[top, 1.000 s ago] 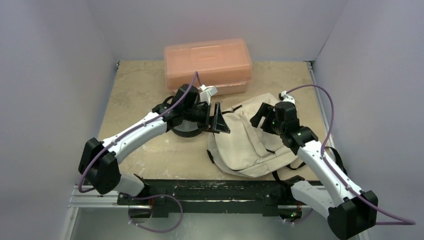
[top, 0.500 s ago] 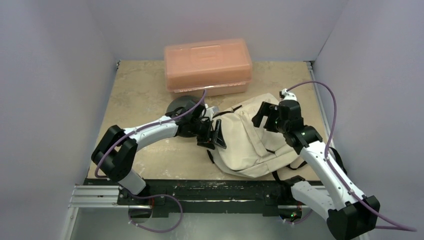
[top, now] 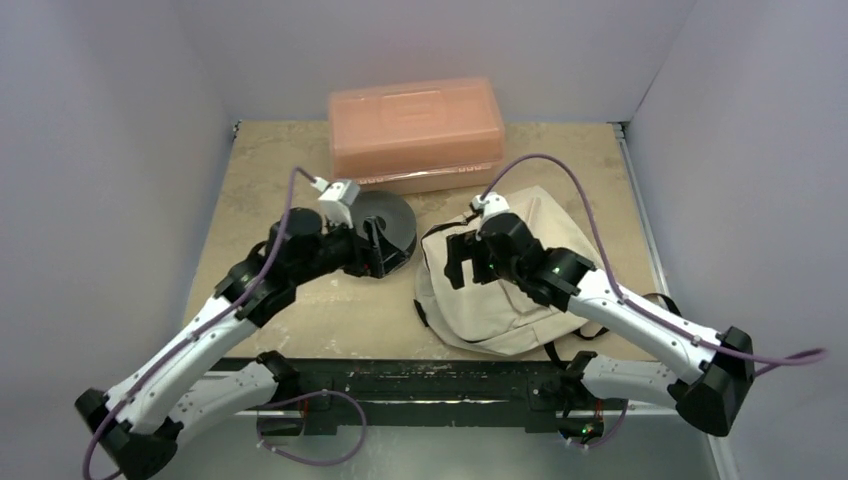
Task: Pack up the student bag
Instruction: Reset both arms
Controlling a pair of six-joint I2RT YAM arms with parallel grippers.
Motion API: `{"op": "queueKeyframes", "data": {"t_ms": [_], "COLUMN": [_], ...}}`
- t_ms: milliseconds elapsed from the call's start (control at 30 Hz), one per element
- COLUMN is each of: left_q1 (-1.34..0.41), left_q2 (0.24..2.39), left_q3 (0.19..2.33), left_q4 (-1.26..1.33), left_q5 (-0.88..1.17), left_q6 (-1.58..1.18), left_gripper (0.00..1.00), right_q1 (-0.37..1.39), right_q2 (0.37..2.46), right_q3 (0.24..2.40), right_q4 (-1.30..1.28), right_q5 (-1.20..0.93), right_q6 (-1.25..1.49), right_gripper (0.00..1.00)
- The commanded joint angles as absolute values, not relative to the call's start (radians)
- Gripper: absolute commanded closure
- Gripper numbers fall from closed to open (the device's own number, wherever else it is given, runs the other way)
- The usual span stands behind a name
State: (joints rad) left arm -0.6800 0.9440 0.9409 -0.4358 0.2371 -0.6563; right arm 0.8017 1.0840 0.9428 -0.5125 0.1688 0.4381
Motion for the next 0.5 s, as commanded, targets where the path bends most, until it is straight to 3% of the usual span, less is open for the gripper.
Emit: {"op": "queueKeyframes", "data": {"t_ms": [0,100,300,467], "left_q1": [-0.673,-0.674,-0.673,-0.673], "left_q2": [0.777,0.685,0.597,0.545], "left_q3": [0.881,0.862,0.885,0.962], "left_q4": [-0.522,-0.551,-0.599,-0.655], "left_q5": [-0.066,-0.135,-0.178,-0.220], "left_q6": [-0.643,-0.670,-0.681,-0.662], "left_gripper": [0.22,0.22,0.22,0.22], "right_q1": [0.913,0.979,1.002,1.005], "right_q2": [1.160,1.229,1.284,1.202], "right_q3": [1.000,1.011,0.953,1.020], "right_q4": [-0.502,-0.482,-0.306,-0.352], "right_q5": [0.301,0.334,0.193,0.335], "right_q6": [0.439,0.466,0.562,0.585], "right_gripper": [0.01,0.01,0.02,0.01]}}
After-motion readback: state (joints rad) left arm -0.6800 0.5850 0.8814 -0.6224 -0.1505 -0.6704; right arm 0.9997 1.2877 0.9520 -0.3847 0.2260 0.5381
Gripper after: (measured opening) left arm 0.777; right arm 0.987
